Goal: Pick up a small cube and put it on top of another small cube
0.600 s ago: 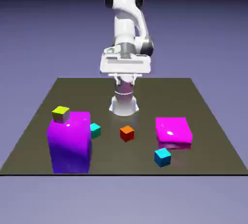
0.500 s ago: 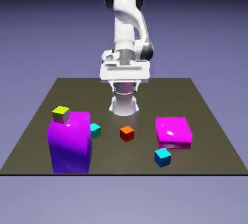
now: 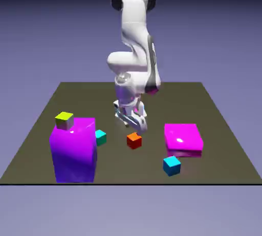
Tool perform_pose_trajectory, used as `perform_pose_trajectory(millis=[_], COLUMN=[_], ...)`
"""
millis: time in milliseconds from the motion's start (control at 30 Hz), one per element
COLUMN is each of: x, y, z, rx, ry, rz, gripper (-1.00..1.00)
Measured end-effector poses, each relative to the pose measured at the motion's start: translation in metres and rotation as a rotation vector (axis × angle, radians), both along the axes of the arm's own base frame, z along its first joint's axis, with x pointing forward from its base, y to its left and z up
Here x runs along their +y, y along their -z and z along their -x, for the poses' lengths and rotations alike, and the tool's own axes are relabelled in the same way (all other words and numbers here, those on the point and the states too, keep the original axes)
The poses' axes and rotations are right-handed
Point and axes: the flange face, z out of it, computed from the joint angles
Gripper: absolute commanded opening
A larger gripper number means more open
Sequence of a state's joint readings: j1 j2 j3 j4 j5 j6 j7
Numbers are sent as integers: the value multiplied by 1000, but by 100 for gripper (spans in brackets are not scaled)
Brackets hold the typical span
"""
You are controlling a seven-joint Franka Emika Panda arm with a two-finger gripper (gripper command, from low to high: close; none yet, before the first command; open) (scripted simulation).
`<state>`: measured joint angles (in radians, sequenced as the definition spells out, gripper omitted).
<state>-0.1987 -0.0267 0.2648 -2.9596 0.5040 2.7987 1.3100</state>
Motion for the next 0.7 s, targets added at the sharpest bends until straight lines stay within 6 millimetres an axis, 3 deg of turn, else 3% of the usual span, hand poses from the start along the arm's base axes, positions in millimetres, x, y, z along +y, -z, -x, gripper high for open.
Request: perform_pose_trajectory(millis=[200, 233, 300, 600, 667, 700], x=[4, 5, 5, -2, -3, 4], y=[44, 47, 47, -19, -22, -25], z=[6, 6, 6, 1, 1, -12], rx=[2, 2, 2, 1, 2, 1], ry=[4, 4, 4, 4, 4, 11], rz=[2, 2, 2, 2, 2, 1], gripper=[0, -100, -100, -100, -100, -100])
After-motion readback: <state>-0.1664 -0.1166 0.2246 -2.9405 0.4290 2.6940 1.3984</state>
